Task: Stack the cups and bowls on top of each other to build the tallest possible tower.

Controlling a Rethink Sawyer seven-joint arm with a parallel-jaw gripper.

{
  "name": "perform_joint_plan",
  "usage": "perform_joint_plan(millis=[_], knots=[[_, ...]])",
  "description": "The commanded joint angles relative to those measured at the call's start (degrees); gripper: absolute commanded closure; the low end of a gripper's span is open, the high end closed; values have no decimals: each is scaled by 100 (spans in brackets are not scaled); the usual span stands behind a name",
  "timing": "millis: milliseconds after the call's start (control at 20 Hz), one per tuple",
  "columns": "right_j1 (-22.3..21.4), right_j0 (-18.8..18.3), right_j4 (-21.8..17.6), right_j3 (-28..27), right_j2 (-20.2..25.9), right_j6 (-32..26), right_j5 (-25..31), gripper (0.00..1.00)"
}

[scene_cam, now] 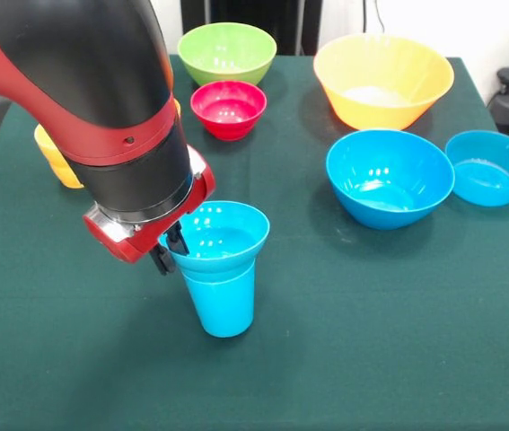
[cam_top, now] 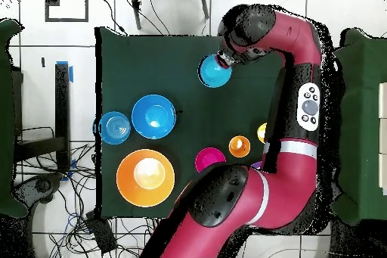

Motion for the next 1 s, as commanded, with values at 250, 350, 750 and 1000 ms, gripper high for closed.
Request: perform_joint_plan(millis=[250, 350, 750, 1000], knots=[[443, 239, -30, 141, -47, 1130, -131, 100], [436, 250, -14, 165, -49, 1159, -147, 100], [288, 161, 115, 599, -142, 1198, -418, 100], [200, 134, 181, 819, -255, 1175, -541, 100]])
